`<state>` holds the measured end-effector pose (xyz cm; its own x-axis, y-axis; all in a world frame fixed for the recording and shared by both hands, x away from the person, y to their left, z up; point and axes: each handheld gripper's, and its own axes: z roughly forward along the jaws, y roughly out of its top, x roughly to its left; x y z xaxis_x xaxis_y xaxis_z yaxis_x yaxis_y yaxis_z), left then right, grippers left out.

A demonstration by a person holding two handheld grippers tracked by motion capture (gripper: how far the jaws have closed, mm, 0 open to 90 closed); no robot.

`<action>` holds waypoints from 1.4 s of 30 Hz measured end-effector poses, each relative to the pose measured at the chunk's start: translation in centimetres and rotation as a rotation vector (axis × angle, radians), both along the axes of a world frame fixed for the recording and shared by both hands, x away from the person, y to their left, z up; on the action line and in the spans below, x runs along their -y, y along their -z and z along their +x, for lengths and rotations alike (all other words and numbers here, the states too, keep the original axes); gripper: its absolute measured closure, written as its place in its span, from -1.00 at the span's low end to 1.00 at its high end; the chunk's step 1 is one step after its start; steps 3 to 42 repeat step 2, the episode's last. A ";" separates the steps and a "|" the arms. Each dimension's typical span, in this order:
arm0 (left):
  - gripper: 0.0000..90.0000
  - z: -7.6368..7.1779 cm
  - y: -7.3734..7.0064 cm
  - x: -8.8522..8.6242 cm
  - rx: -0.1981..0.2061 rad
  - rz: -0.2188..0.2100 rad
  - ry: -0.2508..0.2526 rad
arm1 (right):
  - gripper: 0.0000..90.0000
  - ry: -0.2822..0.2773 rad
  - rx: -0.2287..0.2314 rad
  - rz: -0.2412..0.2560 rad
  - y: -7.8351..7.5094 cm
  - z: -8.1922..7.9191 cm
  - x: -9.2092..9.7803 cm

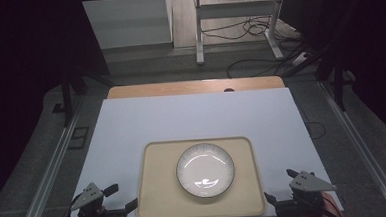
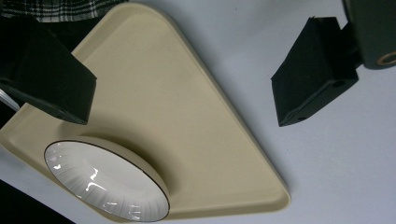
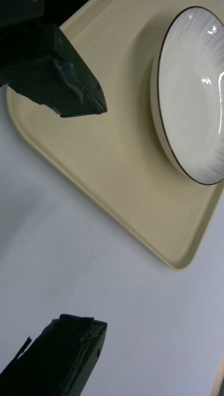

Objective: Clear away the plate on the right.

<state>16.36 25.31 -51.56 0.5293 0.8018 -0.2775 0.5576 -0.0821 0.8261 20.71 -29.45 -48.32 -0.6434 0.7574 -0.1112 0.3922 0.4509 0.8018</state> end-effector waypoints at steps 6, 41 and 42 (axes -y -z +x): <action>-0.86 0.0 0.0 0.1 -0.002 0.006 0.000 | -1.00 -0.002 0.006 -0.006 0.1 -0.1 0.0; -0.86 0.0 0.0 0.1 -0.002 0.006 0.000 | -1.00 -0.002 0.006 -0.006 0.1 -0.1 0.0; -0.86 0.0 0.0 0.1 -0.002 0.006 0.000 | -1.00 -0.002 0.006 -0.006 0.1 -0.1 0.0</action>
